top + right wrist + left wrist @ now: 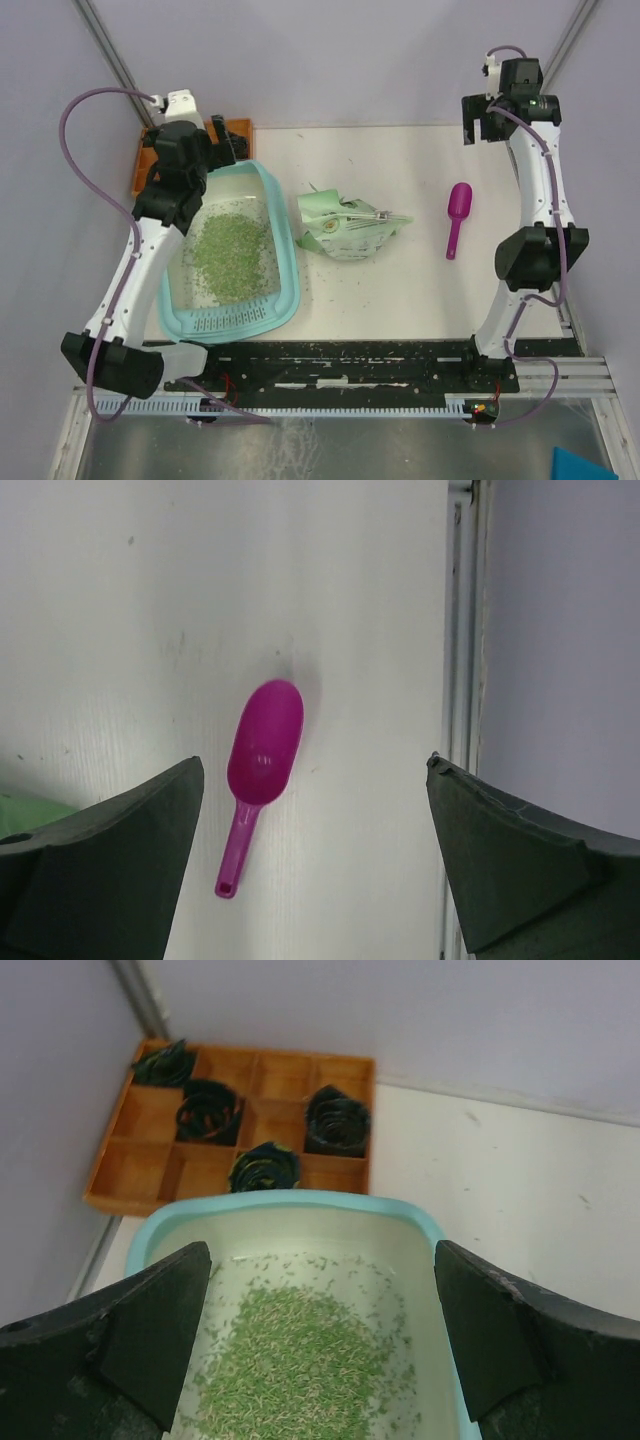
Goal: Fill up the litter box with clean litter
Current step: Reset both arms
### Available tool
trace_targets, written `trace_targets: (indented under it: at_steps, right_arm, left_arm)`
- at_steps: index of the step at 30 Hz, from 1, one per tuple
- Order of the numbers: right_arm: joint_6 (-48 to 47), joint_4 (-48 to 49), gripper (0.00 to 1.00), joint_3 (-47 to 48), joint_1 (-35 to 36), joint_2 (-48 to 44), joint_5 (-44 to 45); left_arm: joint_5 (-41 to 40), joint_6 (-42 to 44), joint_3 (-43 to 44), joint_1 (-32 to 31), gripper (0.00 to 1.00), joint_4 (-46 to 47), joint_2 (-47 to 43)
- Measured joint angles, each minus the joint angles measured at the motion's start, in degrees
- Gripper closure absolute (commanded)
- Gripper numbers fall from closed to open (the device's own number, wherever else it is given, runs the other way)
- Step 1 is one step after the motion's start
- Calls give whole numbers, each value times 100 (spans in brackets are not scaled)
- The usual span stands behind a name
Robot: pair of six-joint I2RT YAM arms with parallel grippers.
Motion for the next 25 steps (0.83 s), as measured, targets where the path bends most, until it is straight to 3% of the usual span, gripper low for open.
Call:
trace_targets:
  at_steps: [5, 12, 18, 21, 25]
  right_arm:
    - [435, 302, 1, -1547, 20, -678, 114]
    - [841, 793, 1, -2503, 26, -1565, 278]
    - [911, 1165, 3, -3152, 26, -1650, 476]
    - [931, 1294, 5, -3467, 26, -1687, 494]
    - [925, 1425, 1, -3539, 26, -1740, 496]
  left_arm:
    - [234, -769, 63, 927, 1, -518, 455]
    - [535, -1150, -664, 866, 0, -411, 271]
    - [660, -1172, -1567, 868, 0, -286, -236]
    - [704, -1172, -1703, 868, 0, -234, -446]
    - [822, -1172, -1703, 870, 0, -118, -470]
